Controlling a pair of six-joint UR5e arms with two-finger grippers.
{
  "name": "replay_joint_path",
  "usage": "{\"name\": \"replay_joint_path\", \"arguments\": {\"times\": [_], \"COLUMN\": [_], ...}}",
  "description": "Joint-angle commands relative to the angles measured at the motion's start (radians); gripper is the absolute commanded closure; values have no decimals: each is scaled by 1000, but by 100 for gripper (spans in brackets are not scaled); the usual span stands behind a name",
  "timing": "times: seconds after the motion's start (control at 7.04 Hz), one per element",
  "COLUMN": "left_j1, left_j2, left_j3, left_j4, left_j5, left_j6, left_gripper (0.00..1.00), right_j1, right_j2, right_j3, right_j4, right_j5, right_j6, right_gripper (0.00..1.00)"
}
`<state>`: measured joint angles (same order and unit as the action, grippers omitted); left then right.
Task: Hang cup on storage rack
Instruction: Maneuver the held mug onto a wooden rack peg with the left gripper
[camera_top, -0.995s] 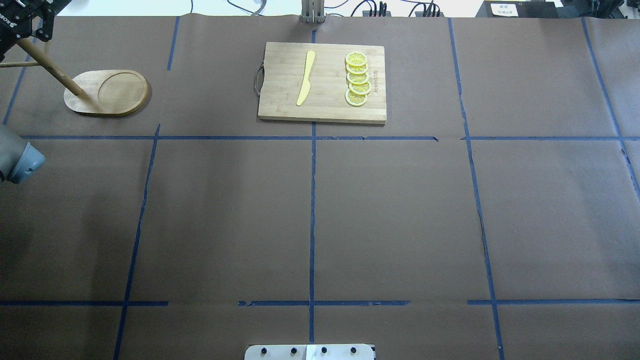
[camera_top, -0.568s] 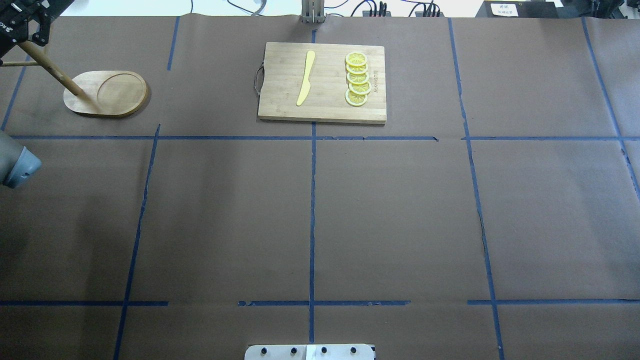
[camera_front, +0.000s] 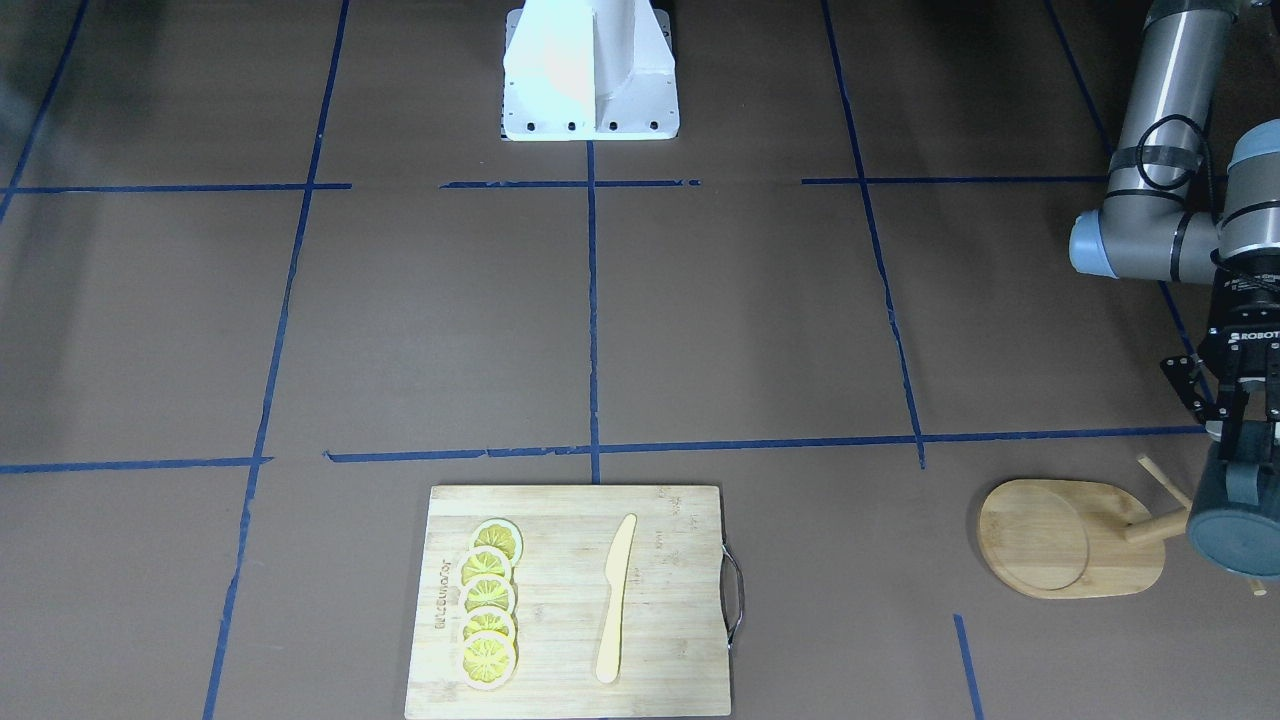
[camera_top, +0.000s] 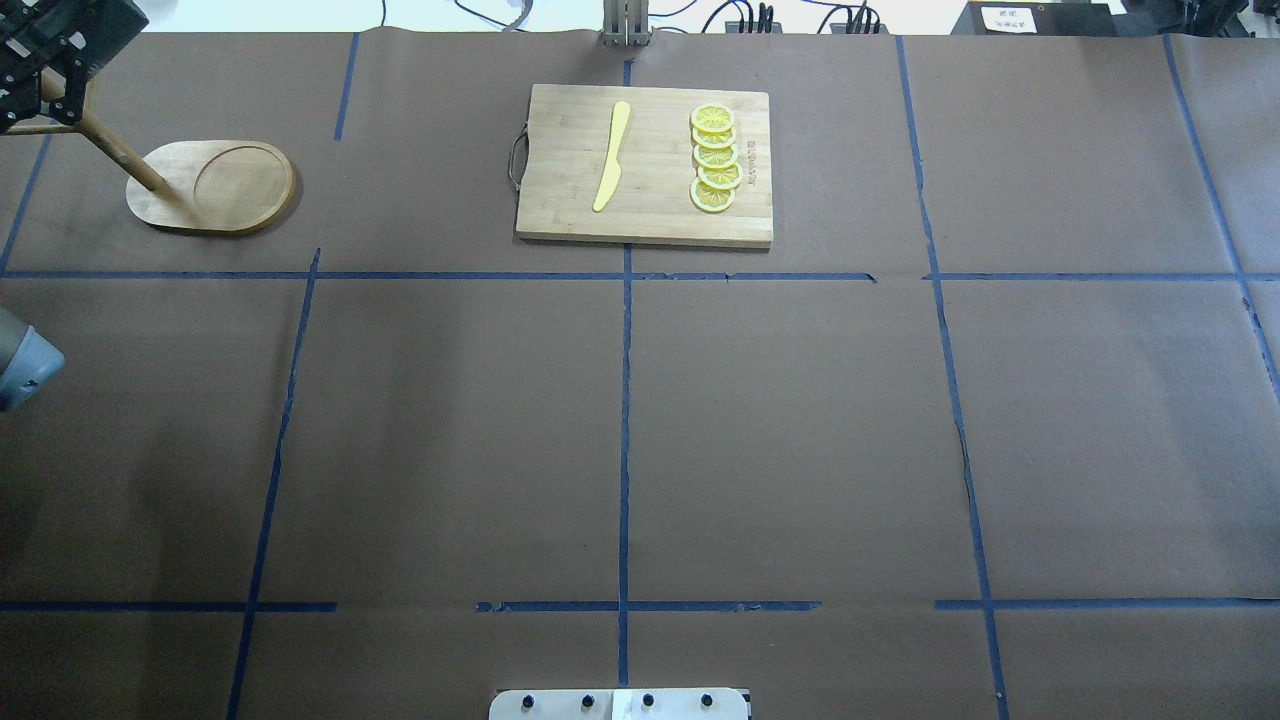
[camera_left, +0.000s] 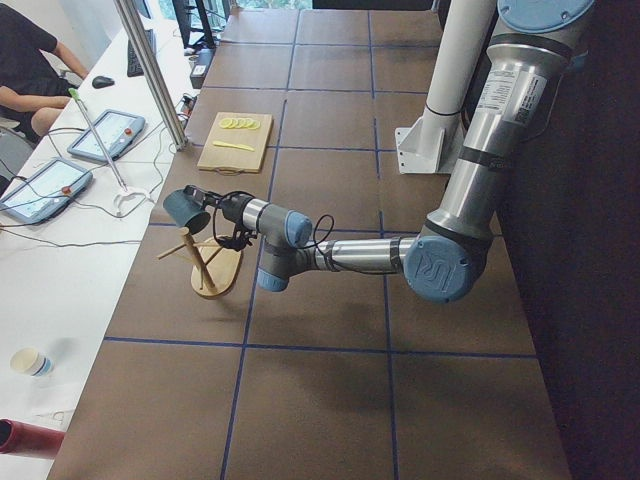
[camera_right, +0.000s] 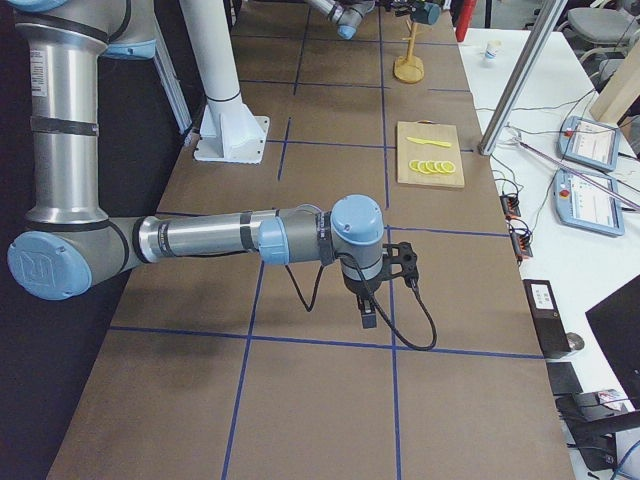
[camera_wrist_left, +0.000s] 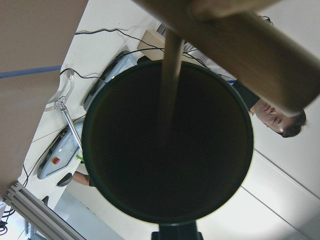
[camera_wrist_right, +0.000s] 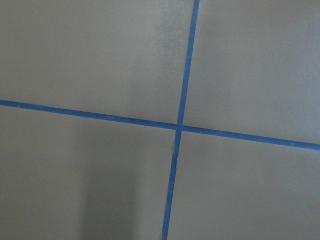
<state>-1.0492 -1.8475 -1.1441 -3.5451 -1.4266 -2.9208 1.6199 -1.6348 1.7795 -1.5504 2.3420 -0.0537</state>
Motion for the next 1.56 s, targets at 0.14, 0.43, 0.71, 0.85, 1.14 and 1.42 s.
{"name": "replay_joint_path", "arguments": {"times": [0.14,0.43,0.71,0.85,1.14,1.42], "left_j1": [25,25,25,25,23,12], "left_j2": [11,13,11,8,7,8], "left_j3": [29,30,26,26,32,33], "left_j4": [-1,0,2,2,2,2], "left_j5": [-3,-9,-11,-11,-23,-23], "left_j6": [9,9,8,5,2,0], "left_gripper": [97,97,97,97,96,96], "right_j1": [0,0,0,0,0,0], "right_j2": [1,1,1,1,3,3], "right_j3": [1,1,1,1,1,1], "right_j4": [1,1,1,1,1,1], "right_j5": [-1,-1,0,0,0,0], "right_j6": [0,0,0,0,2,2], "right_gripper": [0,0,0,0,0,0]}}
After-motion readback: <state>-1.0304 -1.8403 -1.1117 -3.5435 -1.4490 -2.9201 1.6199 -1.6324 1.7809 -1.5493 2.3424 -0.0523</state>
